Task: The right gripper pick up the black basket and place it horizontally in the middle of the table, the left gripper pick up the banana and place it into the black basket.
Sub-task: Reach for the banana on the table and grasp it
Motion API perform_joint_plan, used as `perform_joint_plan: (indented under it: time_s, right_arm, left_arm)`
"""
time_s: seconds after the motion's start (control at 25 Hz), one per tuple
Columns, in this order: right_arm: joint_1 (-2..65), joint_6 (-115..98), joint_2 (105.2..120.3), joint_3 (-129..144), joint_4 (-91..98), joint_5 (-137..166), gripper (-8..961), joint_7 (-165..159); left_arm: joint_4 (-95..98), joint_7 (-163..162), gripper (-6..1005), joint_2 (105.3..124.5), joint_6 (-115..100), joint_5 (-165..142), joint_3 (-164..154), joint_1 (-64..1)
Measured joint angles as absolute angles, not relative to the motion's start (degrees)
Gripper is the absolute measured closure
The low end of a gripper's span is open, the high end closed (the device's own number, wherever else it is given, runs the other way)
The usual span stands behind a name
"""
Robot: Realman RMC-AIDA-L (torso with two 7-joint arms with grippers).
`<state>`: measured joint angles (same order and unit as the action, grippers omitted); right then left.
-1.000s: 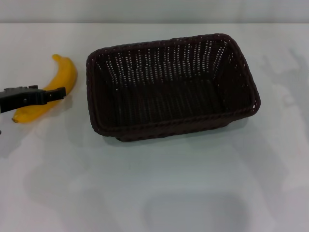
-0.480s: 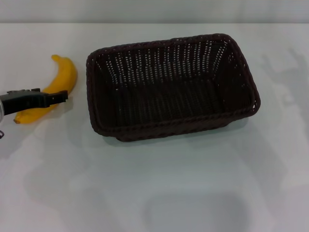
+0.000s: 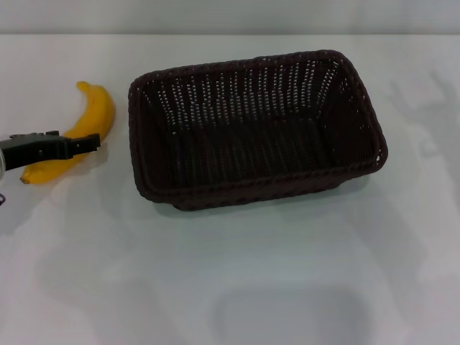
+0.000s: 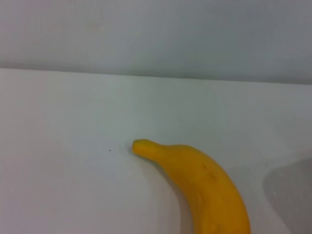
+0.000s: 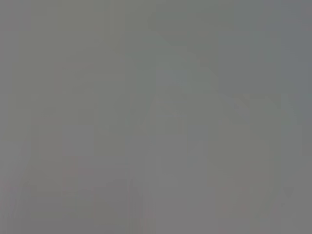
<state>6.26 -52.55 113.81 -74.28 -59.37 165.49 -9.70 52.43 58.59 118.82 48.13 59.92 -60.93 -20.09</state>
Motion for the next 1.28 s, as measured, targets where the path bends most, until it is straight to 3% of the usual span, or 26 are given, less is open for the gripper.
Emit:
perform_joint_plan:
  time_s: [0.12, 0.76, 1.28]
  right_arm:
    - [6.24, -52.55, 113.83, -74.24, -59.4, 165.5, 160, -9.69]
    - [6.03, -52.87, 113.85, -74.39, -60.43, 166.55, 161, -9.72]
    - [5.66, -52.78, 114.07, -74.62, -60.49, 166.92, 161, -9.83]
  left_arm:
    - [52.38, 58.46, 124, 118.83, 48.13, 59.92, -60.91, -20.08]
    - [50.44, 58.17, 495, 118.44, 48.41, 60.08, -60.78, -21.04]
    - [51.75, 58.09, 515, 118.29, 49.2, 59.86, -60.42, -21.81]
